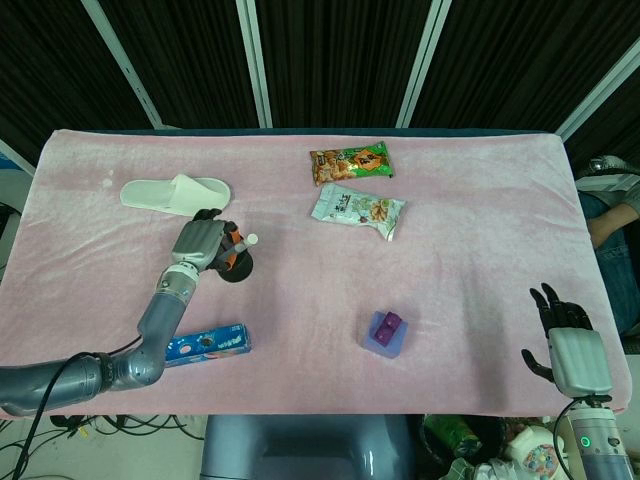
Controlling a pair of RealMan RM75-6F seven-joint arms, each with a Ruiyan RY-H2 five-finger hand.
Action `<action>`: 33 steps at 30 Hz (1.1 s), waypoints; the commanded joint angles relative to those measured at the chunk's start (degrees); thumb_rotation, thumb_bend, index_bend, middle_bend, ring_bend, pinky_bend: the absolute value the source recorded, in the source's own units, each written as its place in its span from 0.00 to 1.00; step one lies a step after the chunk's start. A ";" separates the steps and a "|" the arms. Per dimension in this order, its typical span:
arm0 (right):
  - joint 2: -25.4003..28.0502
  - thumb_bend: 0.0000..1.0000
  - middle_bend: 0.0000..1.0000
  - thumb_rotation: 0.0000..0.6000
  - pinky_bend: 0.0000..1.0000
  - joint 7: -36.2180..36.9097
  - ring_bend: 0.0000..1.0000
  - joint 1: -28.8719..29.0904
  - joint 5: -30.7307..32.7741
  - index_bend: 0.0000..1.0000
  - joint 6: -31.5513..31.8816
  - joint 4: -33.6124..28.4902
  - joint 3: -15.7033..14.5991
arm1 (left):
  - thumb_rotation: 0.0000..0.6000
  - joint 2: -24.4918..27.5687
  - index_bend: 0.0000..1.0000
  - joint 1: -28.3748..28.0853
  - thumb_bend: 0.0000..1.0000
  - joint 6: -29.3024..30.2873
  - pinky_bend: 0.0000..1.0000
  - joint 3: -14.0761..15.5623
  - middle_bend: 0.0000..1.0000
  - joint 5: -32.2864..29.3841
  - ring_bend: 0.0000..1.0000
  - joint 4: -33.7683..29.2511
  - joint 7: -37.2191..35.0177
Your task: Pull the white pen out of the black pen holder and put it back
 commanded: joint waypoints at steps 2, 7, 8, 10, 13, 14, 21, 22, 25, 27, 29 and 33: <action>0.04 0.16 0.04 1.00 0.16 0.12 0.18 0.02 -0.02 0.01 -0.09 0.03 -0.03 | 1.00 -0.37 0.52 -0.15 0.42 -0.06 0.07 0.13 0.41 0.02 0.07 0.24 0.14; 0.09 0.16 0.04 1.00 0.16 0.34 0.18 0.04 -0.07 0.01 -0.14 0.07 -0.04 | 1.00 -0.70 0.52 -0.43 0.42 0.28 0.07 -0.03 0.41 -0.29 0.07 0.42 0.49; 0.08 0.16 0.04 1.00 0.16 0.34 0.18 0.08 -0.05 0.01 -0.20 0.10 -0.03 | 1.00 -0.72 0.52 -0.48 0.42 0.25 0.07 0.03 0.41 -0.37 0.07 0.43 0.64; 0.04 0.16 0.04 1.00 0.16 0.34 0.18 0.12 -0.02 0.01 -0.26 0.14 -0.01 | 1.00 -0.75 0.52 -0.54 0.42 0.29 0.07 0.08 0.41 -0.44 0.07 0.43 0.82; -0.01 0.16 0.04 1.00 0.16 0.22 0.18 0.15 0.01 0.01 -0.29 0.10 -0.02 | 1.00 -0.91 0.52 -0.67 0.42 0.34 0.07 0.11 0.41 -0.60 0.07 0.63 1.05; -0.01 0.16 0.04 1.00 0.16 0.21 0.18 0.13 0.01 0.01 -0.24 0.08 -0.02 | 1.00 -0.96 0.52 -0.69 0.42 0.34 0.07 0.15 0.41 -0.66 0.07 0.70 1.13; 0.05 0.16 0.04 1.00 0.16 0.26 0.18 0.08 0.14 0.01 -0.22 -0.05 -0.01 | 1.00 -0.89 0.52 -0.72 0.42 0.52 0.07 0.01 0.41 -0.77 0.07 0.70 1.23; 0.03 0.16 0.04 1.00 0.16 0.25 0.18 0.09 0.16 0.01 -0.23 -0.05 0.00 | 1.00 -0.85 0.52 -0.74 0.42 0.52 0.07 0.01 0.41 -0.80 0.07 0.68 1.28; 0.02 0.16 0.04 1.00 0.16 0.15 0.18 0.14 0.22 0.01 -0.37 -0.02 -0.03 | 1.00 -0.74 0.52 -0.76 0.42 0.61 0.07 0.06 0.41 -0.87 0.07 0.59 1.48; 0.03 0.16 0.04 1.00 0.16 0.18 0.18 0.16 0.28 0.01 -0.44 -0.07 -0.02 | 1.00 -0.71 0.52 -0.72 0.42 0.62 0.07 0.05 0.41 -0.85 0.07 0.48 1.43; 0.05 0.16 0.04 1.00 0.16 0.10 0.18 0.15 0.29 0.01 -0.38 -0.05 -0.01 | 1.00 -0.65 0.52 -0.65 0.42 0.57 0.07 0.05 0.41 -0.83 0.07 0.38 1.33; 0.02 0.16 0.04 1.00 0.16 0.11 0.18 0.11 0.12 0.01 -0.19 0.00 -0.02 | 1.00 -0.71 0.52 -0.55 0.42 0.39 0.07 0.29 0.41 -0.58 0.07 0.35 1.27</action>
